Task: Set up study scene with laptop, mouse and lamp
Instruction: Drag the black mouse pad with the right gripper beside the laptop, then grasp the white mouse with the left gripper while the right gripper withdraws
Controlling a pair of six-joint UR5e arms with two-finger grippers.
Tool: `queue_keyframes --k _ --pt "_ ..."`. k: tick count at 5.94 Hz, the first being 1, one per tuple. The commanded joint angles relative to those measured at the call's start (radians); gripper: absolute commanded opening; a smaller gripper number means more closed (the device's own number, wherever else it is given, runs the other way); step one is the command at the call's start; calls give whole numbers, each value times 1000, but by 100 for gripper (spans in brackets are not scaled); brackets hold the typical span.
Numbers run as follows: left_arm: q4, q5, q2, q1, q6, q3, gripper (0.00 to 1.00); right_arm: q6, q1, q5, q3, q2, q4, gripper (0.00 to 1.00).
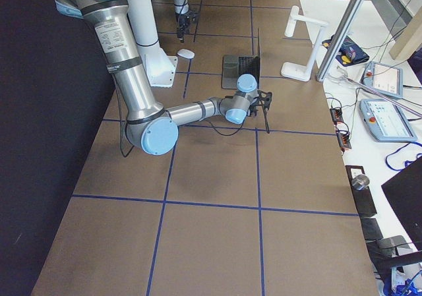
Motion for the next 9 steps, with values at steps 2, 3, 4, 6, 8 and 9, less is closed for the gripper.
queue_keyframes --k 2,3,4,6,8,9 --pt "-133 4 -5 2 213 119 100 -11 98 151 7 -4 -1 100" --pt "-282 1 -6 -1 205 196 100 -19 104 155 10 -5 1 100" --pt "-295 -8 0 -4 201 188 100 -23 106 155 12 -7 1 100" --pt "-277 -4 1 -6 204 201 100 -23 106 155 20 -8 2 100" --pt "-251 -5 1 -4 208 209 100 -23 106 153 21 -10 2 100" --pt "-250 -4 1 -4 210 215 100 -23 107 155 26 -10 2 100"
